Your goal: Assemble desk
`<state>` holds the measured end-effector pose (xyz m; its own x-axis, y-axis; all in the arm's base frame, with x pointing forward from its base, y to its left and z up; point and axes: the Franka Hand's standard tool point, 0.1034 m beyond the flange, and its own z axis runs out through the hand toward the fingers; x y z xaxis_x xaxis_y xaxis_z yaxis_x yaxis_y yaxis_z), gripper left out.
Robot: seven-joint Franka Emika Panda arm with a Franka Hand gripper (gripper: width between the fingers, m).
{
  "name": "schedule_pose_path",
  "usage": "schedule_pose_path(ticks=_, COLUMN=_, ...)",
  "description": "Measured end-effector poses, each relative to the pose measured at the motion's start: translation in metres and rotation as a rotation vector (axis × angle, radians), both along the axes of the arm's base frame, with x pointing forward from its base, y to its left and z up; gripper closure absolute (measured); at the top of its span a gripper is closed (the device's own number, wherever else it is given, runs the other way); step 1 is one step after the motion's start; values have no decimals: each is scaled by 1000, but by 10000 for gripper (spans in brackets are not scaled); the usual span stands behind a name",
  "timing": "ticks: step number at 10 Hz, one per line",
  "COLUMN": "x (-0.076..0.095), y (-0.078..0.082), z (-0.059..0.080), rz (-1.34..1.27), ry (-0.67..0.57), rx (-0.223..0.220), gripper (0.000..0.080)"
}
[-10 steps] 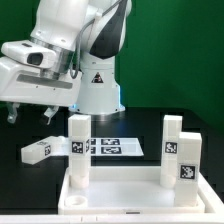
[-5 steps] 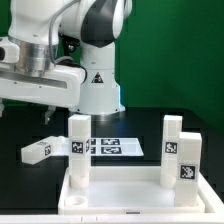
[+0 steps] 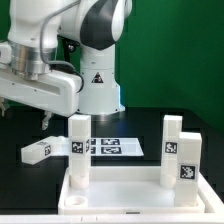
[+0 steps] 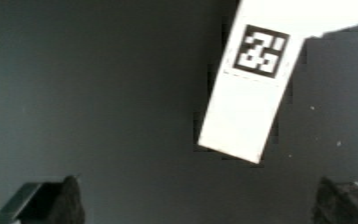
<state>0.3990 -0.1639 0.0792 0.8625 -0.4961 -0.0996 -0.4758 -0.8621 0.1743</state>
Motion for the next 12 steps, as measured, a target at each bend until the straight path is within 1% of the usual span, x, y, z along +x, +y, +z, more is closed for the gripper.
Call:
schedule_pose_path(ticks=1, x=6, y=2, z=4, rz=-155, ry=-15, rx=40, gripper=150)
schedule_pose_path(ticks=2, x=10, y=3, z=6, rz=-241, ry=-28, rx=36, gripper=150)
schedule_pose_path(ticks=3, x=9, y=2, z=4, rz=-235, ry=-26, rx=31, gripper=150)
schedule_pose_path(ticks=5, x=8, y=3, z=4, rz=-212, ry=-14, rx=39, gripper=150)
schedule_pose_path(ticks=6, x=10, y=10, z=0, rz=-110, ry=-12, rx=54, gripper=150)
schedule_pose_path(ticks=7, x=9, y=16, z=-4, rz=-57, ry=16, rx=91, gripper=150)
schedule_pose_path(ticks=8, x=4, y=21, z=-6, rz=-81, ry=65, rx=143, gripper=150)
schedule_pose_path(ticks=9, x=0, y=24, z=-6, rz=-103, ry=109, rx=175, gripper=150)
schedule_pose_path(ticks=11, x=-5, y=19, z=-3, rz=-141, ry=220, rx=235, gripper=150)
schedule_pose_path(ticks=12, x=-7, y=16, z=-2, rz=-160, ry=269, rx=257, gripper=150)
